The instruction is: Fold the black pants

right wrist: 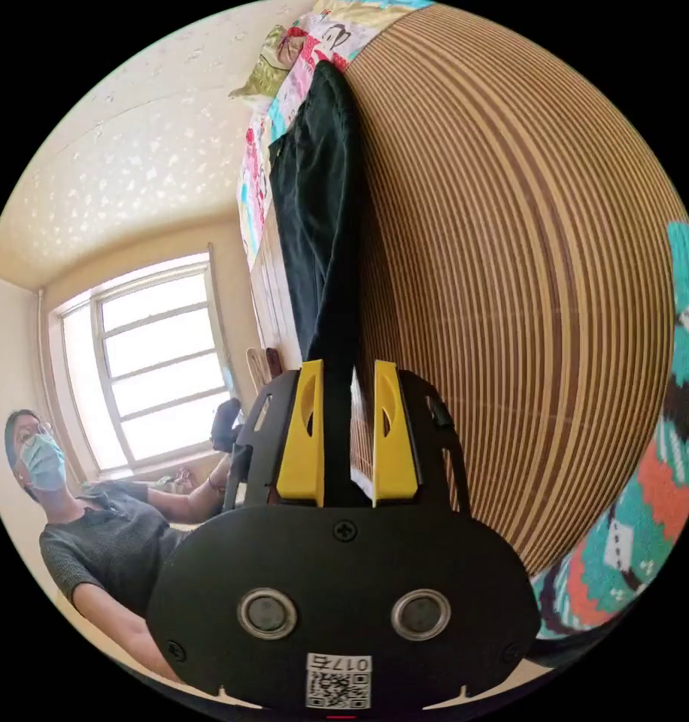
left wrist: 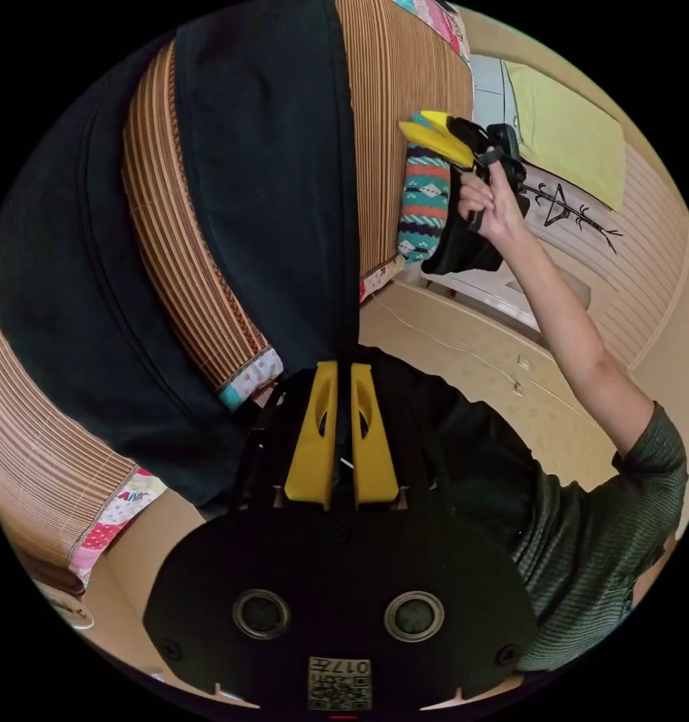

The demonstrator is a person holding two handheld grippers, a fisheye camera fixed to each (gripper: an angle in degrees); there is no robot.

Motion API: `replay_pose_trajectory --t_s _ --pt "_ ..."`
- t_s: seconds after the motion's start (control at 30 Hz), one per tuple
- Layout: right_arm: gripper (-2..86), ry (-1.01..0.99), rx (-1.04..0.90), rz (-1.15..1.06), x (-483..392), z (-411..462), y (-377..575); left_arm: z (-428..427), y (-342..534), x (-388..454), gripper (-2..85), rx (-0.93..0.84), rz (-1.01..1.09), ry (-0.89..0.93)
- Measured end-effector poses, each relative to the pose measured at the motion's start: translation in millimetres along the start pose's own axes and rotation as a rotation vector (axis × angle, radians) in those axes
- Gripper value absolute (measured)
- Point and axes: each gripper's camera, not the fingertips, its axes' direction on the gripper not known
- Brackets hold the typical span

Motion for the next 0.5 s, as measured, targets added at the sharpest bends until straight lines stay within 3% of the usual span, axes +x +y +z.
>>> replay_pose_trajectory --t_s 0.2,0.4,0.5 --pt "12.6 -0.119 0.286 0.150 -4.7 27.3 -129.8 6.2 17.4 -26.9 3.2 0.041 -0.004 0.076" --pt "7.1 0.311 0.171 0.049 -82.1 93.9 -206.0 8.0 39.5 -58.2 3.2 0.096 0.010 0.164" --pt "4.0 0.723 0.249 -0.157 -173.4 124.1 -206.2 4.3 64.2 -82.2 2.8 0.222 0.089 0.314"
